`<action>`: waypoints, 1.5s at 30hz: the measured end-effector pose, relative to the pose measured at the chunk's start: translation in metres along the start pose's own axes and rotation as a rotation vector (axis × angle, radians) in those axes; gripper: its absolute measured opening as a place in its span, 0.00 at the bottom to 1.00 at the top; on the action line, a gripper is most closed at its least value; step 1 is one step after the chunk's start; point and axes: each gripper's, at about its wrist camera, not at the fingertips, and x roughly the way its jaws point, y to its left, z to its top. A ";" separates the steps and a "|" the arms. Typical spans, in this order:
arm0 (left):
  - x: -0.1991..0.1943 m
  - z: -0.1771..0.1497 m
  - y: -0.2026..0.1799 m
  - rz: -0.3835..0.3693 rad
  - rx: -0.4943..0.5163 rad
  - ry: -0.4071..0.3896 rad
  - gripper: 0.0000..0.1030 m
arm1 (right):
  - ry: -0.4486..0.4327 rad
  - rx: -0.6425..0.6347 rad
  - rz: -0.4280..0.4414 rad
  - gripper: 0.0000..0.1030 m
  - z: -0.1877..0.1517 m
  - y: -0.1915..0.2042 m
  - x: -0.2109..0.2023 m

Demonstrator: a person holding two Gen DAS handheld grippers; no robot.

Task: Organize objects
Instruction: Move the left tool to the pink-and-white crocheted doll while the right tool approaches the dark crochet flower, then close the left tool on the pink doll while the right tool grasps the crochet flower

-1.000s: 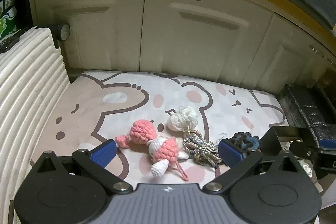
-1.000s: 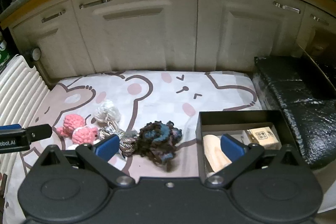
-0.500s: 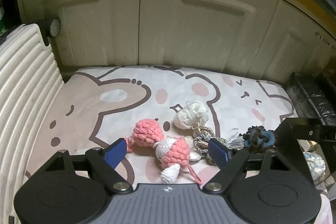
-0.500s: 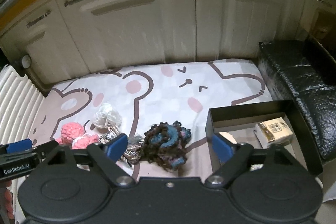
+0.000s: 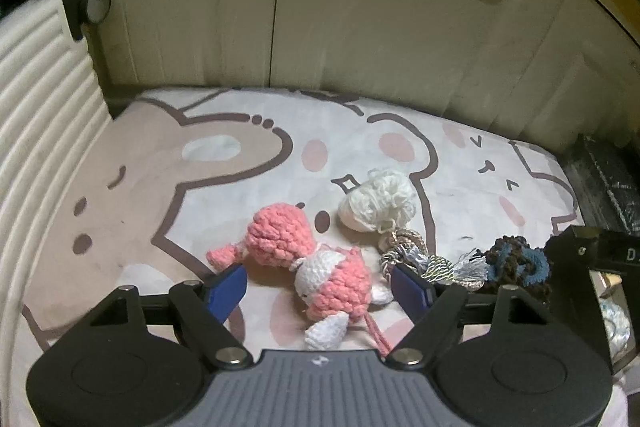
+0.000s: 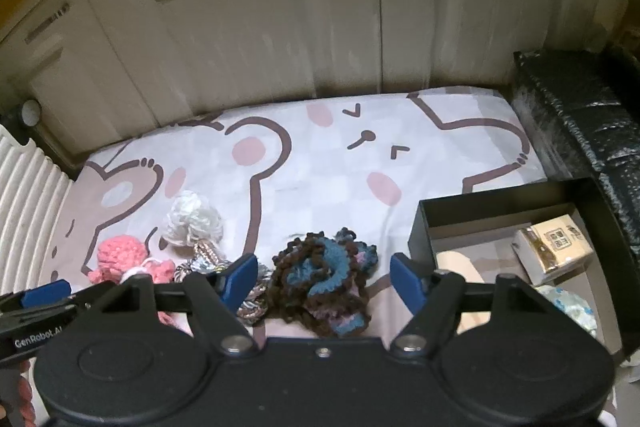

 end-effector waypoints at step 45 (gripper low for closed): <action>0.025 0.008 -0.004 0.005 -0.136 0.060 0.51 | 0.106 -0.093 0.056 0.25 -0.002 0.005 0.040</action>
